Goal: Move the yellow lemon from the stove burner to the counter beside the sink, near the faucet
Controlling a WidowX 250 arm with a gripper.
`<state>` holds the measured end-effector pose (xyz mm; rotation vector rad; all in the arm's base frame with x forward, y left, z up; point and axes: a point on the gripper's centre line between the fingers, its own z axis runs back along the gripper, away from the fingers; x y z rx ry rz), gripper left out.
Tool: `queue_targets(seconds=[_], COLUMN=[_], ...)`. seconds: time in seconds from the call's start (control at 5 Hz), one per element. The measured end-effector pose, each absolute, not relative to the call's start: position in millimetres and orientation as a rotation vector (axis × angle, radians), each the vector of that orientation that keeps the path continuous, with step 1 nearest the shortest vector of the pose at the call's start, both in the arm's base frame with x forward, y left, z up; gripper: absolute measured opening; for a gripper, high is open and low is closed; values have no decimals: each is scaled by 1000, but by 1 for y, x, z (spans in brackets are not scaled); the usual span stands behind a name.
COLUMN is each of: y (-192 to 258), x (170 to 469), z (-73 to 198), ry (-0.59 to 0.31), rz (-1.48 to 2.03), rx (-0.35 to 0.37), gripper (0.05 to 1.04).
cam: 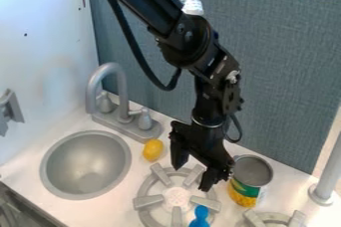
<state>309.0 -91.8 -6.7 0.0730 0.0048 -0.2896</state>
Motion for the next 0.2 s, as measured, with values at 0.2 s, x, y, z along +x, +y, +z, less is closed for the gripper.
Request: queue_targets(seconds=[0.2], y=[-92], x=[309], z=[-7], ry=[5], rz=[-290], rx=[72], gripper=[996])
